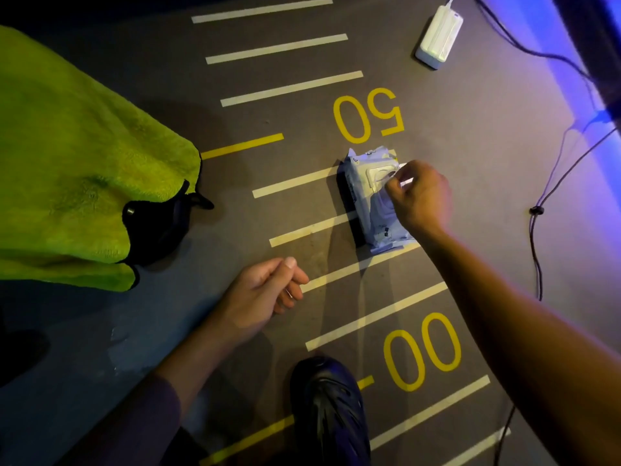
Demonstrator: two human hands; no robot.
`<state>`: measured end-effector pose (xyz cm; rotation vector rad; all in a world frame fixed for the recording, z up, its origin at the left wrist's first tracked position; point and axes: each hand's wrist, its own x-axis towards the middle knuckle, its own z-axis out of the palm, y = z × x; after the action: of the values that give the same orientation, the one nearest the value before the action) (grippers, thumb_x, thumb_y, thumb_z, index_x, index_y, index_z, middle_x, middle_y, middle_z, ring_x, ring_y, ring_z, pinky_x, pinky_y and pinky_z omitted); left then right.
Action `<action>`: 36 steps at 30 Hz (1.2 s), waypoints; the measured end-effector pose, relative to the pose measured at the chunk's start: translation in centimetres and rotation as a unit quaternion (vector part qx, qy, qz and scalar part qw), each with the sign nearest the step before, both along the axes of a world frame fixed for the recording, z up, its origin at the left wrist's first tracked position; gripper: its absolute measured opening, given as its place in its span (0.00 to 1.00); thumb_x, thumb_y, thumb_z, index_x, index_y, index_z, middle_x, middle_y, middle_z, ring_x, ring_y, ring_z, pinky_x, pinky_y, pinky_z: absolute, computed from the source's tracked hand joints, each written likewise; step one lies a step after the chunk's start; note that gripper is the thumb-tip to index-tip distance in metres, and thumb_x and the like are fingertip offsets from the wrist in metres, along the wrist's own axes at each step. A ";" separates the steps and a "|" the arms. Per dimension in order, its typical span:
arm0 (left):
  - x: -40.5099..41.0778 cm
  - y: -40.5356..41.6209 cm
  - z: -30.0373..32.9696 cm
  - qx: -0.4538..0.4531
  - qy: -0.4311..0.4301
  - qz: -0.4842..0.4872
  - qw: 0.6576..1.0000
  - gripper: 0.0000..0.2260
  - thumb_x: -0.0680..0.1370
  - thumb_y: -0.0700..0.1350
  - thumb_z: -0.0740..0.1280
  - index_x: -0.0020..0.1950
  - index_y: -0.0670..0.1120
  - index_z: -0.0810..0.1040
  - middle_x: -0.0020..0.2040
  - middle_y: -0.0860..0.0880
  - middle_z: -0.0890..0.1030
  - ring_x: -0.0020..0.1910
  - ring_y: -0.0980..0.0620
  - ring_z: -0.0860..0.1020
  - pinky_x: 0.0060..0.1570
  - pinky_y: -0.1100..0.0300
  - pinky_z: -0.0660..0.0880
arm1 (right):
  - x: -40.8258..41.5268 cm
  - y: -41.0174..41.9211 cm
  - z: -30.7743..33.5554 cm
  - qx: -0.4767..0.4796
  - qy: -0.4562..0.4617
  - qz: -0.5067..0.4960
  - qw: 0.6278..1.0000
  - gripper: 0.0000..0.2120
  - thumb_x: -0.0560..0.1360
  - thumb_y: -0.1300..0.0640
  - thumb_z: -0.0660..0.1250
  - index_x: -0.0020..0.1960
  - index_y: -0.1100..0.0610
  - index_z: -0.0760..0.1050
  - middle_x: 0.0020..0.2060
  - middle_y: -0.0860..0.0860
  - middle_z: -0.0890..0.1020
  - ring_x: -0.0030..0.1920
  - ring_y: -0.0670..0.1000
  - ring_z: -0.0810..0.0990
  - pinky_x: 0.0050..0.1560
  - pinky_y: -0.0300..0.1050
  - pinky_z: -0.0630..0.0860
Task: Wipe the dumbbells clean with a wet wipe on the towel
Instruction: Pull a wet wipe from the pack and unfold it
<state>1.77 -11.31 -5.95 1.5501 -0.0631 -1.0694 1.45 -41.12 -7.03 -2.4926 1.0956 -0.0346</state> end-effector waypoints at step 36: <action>-5.2 11.4 8.8 -0.026 -0.151 0.227 0.962 0.09 0.82 0.46 0.69 0.53 0.42 0.85 0.44 0.51 0.85 0.44 0.58 0.79 0.47 0.63 0.76 | -7.3 22.5 11.9 0.591 -0.194 0.028 0.783 0.08 0.84 0.55 0.64 0.46 0.52 0.74 0.36 0.47 0.82 0.36 0.48 0.82 0.38 0.47 0.81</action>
<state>-3.47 0.10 2.80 1.5693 0.0541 -0.4639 -5.89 -18.65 4.88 -1.2732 0.5419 0.1203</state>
